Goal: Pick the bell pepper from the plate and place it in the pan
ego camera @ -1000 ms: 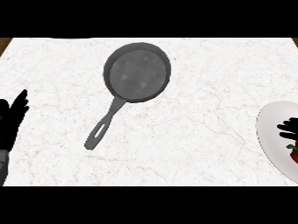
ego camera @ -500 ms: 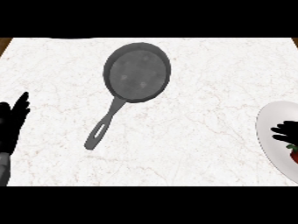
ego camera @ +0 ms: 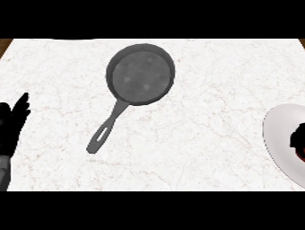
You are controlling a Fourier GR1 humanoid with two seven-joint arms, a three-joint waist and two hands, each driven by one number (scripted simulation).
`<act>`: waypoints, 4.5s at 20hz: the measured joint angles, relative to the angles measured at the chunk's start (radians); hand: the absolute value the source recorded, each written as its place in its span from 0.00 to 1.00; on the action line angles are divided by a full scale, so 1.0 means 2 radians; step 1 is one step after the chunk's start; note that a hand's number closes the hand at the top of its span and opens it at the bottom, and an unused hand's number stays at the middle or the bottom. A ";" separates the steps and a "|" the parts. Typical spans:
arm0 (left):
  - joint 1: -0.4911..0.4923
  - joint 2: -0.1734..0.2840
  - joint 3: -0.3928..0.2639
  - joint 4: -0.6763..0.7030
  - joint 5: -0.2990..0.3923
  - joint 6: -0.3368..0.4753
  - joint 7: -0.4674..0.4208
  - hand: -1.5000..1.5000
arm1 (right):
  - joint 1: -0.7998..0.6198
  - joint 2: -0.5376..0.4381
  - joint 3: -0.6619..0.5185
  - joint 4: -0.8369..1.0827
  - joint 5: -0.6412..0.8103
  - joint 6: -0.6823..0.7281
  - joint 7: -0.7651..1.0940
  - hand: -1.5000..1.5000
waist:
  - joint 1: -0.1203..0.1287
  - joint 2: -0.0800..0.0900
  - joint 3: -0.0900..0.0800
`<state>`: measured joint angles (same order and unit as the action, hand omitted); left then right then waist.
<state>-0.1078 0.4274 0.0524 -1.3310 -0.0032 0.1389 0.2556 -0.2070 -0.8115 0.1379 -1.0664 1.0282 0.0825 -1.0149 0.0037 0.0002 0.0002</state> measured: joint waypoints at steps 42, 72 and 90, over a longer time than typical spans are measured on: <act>-0.021 -0.026 0.019 0.016 -0.028 -0.025 -0.006 0.50 | -0.333 0.399 -0.070 -0.013 -0.075 -0.053 0.624 1.00 | 0.012 0.003 0.000; -0.093 -0.050 -0.012 0.035 -0.046 -0.046 -0.007 0.50 | -0.488 0.406 -0.121 0.418 -0.291 -0.222 0.454 0.00 | 0.091 0.029 0.001; -0.067 -0.038 0.015 0.044 -0.045 -0.036 -0.012 0.50 | -0.496 0.395 -0.206 0.427 -0.401 -0.312 0.352 0.00 | 0.043 0.015 0.000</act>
<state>-0.2421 0.3518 0.0821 -1.2430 -0.0931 0.0672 0.2312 -1.1988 -0.0208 -0.2746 -0.2134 0.2258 -0.5415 -0.3105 0.0904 0.0297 0.0008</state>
